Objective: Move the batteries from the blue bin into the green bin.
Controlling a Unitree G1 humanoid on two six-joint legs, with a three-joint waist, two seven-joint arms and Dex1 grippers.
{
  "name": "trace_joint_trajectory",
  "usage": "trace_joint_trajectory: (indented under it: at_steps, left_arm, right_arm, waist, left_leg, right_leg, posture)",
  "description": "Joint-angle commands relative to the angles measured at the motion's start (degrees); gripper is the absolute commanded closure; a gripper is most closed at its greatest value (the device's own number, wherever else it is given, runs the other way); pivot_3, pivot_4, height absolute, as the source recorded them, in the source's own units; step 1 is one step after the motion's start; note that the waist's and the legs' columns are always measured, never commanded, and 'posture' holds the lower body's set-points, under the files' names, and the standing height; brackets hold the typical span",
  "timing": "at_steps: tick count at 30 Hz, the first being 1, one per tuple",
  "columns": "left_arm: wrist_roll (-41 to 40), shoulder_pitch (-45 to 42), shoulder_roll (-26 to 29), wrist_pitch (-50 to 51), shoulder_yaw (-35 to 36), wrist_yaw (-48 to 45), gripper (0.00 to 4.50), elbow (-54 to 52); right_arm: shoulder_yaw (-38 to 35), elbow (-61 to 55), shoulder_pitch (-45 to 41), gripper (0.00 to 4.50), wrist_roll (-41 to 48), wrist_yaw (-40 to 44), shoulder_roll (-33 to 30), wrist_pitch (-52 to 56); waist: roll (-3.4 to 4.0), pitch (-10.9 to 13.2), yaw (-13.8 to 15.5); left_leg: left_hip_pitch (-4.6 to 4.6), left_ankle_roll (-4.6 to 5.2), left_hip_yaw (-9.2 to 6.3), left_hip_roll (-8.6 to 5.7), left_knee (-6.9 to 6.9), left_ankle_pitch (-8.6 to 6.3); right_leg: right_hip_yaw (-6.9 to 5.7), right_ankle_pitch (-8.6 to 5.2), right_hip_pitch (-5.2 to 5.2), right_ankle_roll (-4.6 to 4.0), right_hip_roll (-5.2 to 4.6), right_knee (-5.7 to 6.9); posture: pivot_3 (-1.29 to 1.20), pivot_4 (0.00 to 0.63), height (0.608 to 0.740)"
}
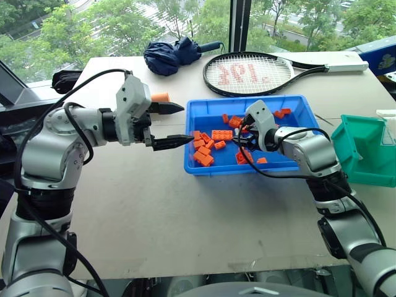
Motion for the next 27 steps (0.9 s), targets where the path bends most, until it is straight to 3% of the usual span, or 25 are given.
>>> trace_joint_trajectory:
  at_steps: [1,10,13,15,18,24,27]
  left_arm:
    - [0.19,-0.77,0.66,-1.33,1.33,-0.18,0.0,0.08]
    - [0.31,-0.4,0.94,-1.75,1.61,-0.26,0.0,0.2]
    - [0.3,-0.17,1.02,-1.71,1.76,-0.13,0.0,0.01]
    - [0.3,-0.14,1.0,-1.66,1.79,-0.01,0.0,-0.08]
    - [0.28,-0.12,0.98,-1.67,1.76,0.01,0.0,-0.12]
    - [-0.09,-0.28,0.7,-1.56,1.48,-0.26,0.0,-0.26]
    - [-1.0,-0.99,-0.48,-1.13,0.83,-0.4,0.0,-0.66]
  right_arm:
    - [-0.21,0.76,-0.81,1.5,-0.27,-0.12,0.94,-0.79]
    - [-1.81,9.19,-2.73,1.5,-0.9,-0.87,3.74,-3.59]
    - [-1.74,10.71,-3.3,2.27,-1.59,-1.22,4.01,-5.02]
    - [-1.28,11.12,-3.43,3.48,-2.27,-1.12,3.73,-5.68]
    - [-1.31,10.46,-3.2,4.47,-2.72,-0.95,3.34,-5.69]
    - [-4.53,1.35,-2.48,4.5,-0.62,-0.99,0.81,-0.01]
    - [-11.88,-6.23,-2.17,4.5,3.09,-3.14,1.38,5.03]
  waist:
    - [0.0,0.0,-0.02]
    - [0.0,0.0,-0.08]
    - [0.0,0.0,-0.08]
    - [0.0,0.0,-0.06]
    - [0.0,0.0,-0.09]
    - [0.01,0.01,-0.03]
    - [0.02,0.01,-0.03]
  left_leg:
    - [0.0,0.0,0.0,0.0,0.0,0.0]
    - [0.01,0.0,0.01,0.01,0.0,0.0]
    - [0.01,0.0,0.01,0.0,-0.01,0.0]
    - [0.01,0.0,0.01,0.0,-0.01,0.0]
    - [0.01,0.0,0.01,0.0,-0.01,0.0]
    - [0.0,0.0,0.0,0.0,0.0,0.0]
    - [0.0,0.0,0.0,0.0,-0.01,0.0]
  right_leg:
    - [0.0,0.0,0.0,0.0,0.0,0.0]
    - [0.01,0.0,0.0,0.0,0.01,0.01]
    - [0.01,0.0,-0.01,0.0,0.01,0.0]
    - [0.01,0.0,0.0,0.0,0.01,0.01]
    - [0.01,0.0,-0.01,0.0,0.01,0.01]
    - [0.01,0.0,-0.01,0.0,0.0,0.0]
    - [0.01,0.0,-0.01,0.0,0.0,0.0]
  posture:
    - [0.0,0.15,0.74]
    - [0.0,0.15,0.74]
    - [0.0,0.15,0.74]
    - [0.0,0.15,0.74]
    - [0.0,0.15,0.74]
    - [0.0,0.15,0.74]
    - [0.0,0.15,0.74]
